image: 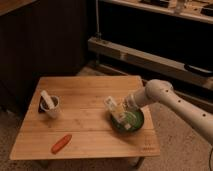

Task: Place the bottle in the ceramic bowl

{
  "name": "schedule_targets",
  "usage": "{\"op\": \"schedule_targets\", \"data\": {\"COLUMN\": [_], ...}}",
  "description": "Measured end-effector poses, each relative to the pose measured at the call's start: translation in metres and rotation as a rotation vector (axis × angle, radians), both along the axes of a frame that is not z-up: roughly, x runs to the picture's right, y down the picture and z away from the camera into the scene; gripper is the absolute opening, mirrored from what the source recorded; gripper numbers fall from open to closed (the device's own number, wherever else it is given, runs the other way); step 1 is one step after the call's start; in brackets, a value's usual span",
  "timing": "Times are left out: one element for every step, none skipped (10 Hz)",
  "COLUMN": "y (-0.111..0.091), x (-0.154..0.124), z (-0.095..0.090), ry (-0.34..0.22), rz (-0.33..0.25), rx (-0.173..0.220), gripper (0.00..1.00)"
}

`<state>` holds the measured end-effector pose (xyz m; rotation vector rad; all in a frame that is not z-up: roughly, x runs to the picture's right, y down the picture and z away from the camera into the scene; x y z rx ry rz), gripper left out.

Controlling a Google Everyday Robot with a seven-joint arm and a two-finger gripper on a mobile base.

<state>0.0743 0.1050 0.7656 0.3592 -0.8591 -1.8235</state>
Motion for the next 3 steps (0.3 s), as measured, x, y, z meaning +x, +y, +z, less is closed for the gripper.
{"op": "schedule_targets", "data": {"y": [0.0002,0.0001,-0.0003], "x": [-0.0003,-0.0004,-0.0008], "z": [0.0002,0.0005,0.0006], "ry": [-0.001,-0.002,-0.003], "rz": [0.0,0.0,0.0], "rx": [0.001,0.002,0.003], "gripper": [0.81,0.81,0.81]}}
